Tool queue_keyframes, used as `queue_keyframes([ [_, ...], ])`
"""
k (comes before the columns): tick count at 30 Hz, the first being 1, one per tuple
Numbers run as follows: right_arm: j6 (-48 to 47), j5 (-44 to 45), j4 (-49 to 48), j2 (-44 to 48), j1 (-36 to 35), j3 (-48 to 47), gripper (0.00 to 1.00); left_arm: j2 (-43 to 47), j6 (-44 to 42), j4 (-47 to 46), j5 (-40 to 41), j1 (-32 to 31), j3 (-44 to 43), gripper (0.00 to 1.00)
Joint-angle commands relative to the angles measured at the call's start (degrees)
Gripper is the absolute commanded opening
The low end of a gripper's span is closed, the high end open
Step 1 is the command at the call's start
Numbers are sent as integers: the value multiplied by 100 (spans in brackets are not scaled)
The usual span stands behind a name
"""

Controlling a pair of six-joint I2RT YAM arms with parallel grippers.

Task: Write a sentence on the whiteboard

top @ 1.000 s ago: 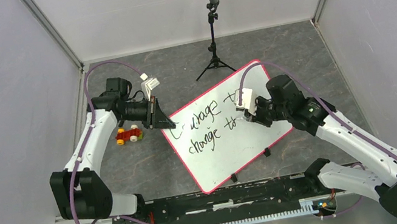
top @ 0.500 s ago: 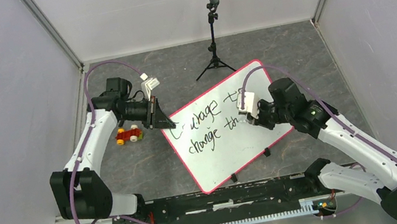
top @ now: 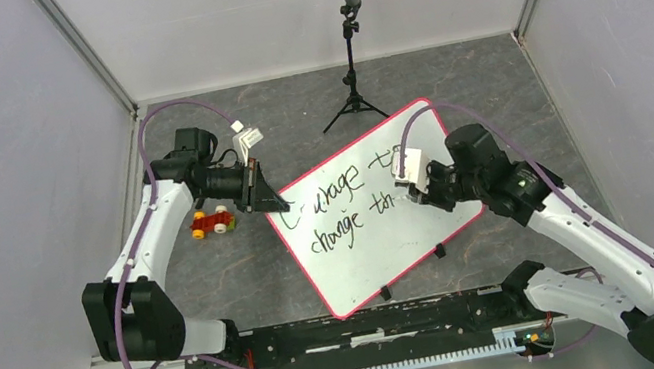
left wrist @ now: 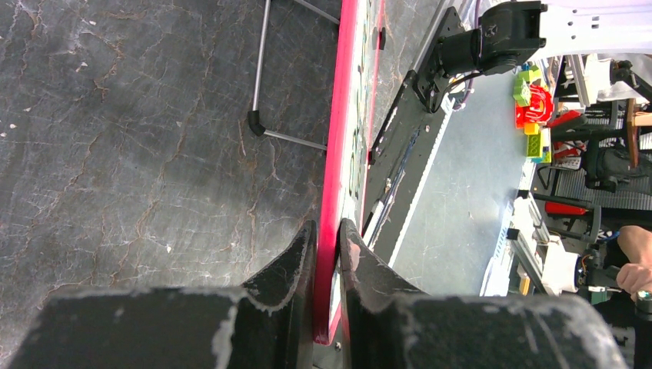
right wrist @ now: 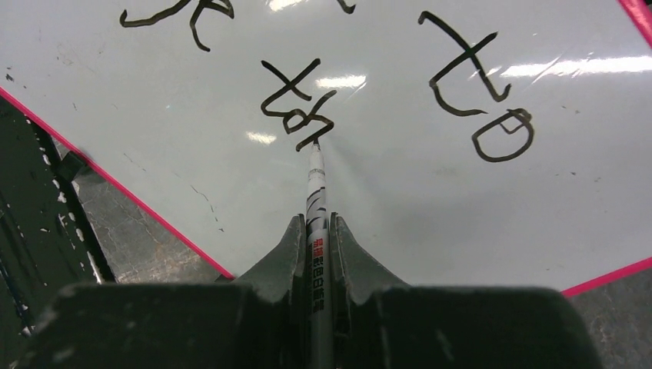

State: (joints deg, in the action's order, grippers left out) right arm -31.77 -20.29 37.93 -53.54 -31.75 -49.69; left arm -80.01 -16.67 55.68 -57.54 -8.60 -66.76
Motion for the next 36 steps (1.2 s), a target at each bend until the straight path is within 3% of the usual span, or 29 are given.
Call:
queue_keyframes([
  [1, 57, 183, -171, 95, 26, -313, 0, -60, -241, -100, 389, -203, -30, 2],
  [15, 14, 336, -602, -224, 28, -151, 0, -79, -253, -101, 410, -206, -21, 2],
  [29, -227, 757, -419, -166, 220, -98, 0, -86, -241, -97, 412, -208, -30, 2],
  [36, -288, 321, -214, -165, 239, -105, 0, -89, -246, -99, 428, -203, -39, 2],
])
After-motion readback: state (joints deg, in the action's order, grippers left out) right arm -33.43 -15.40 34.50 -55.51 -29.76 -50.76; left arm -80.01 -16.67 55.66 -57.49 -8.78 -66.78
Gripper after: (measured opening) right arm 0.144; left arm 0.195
